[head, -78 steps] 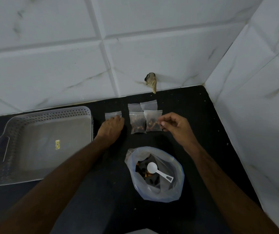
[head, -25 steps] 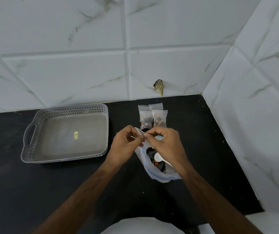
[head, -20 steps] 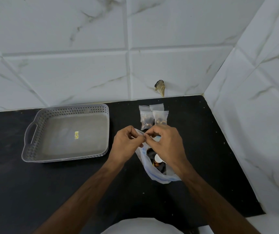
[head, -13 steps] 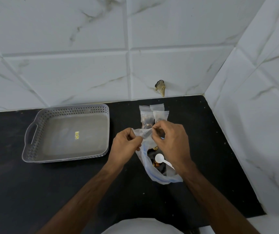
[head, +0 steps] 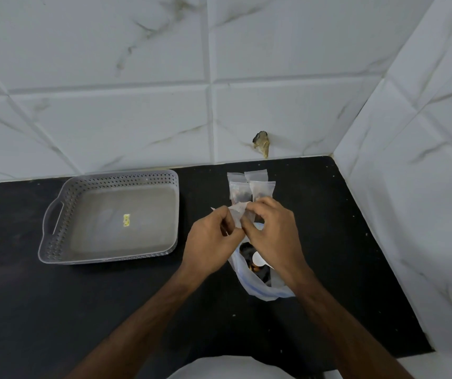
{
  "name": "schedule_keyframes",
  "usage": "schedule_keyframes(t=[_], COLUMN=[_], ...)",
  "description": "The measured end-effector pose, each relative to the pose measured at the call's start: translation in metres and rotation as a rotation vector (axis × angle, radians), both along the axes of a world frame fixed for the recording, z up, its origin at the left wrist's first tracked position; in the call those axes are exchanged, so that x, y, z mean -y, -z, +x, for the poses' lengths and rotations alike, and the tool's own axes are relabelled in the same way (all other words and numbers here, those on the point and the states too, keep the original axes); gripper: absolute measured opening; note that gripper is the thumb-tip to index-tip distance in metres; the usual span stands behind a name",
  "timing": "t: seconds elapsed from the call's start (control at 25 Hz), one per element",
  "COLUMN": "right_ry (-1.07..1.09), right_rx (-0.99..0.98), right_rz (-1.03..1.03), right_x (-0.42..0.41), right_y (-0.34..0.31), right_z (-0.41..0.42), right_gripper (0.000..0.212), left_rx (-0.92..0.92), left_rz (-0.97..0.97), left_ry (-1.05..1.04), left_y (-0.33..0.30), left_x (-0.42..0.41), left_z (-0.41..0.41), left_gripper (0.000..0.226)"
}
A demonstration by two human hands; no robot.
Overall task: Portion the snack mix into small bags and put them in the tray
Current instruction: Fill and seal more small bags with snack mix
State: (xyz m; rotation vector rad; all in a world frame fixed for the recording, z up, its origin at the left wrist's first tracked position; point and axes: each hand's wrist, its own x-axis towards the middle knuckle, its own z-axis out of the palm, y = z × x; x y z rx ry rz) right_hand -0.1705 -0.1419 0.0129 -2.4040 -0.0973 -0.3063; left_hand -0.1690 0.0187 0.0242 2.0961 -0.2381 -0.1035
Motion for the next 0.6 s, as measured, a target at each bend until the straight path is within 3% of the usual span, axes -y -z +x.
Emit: schedule_keyframes(t=[0.16,0.24,0.36,0.44,0.6], right_ry=[0.029,0.035,-0.015,-0.048,-0.095], right_rx=[-0.127,-0.215,-0.322,-0.372,-0.358], right_rz=[0.273,0.398,0.485,0.506,0.474], right_x=[0.006,0.012,0.012,0.007,0.008], right_y=[-0.007,-0.018,-0.032,-0.033,-0.033], right_z=[-0.004,-0.006,-0.009,-0.011,-0.012], right_gripper=[0.017,0.009,0.002,0.006,0.009], left_rx=[0.107,0.366,0.683,0.716,0.683], left_rz=[-0.053,0.156,0.579,0.669,0.601], left_ry=[0.184,0.212,0.139,0.168,0.243], left_y=[-0.003,0.002,0.010,0.010,0.012], left_x=[-0.004,-0.011,-0.014,-0.010,-0.009], left_z=[0.002,0.004,0.009,0.014,0.021], left_gripper=[0.010,0.018,0.057,0.059,0.045])
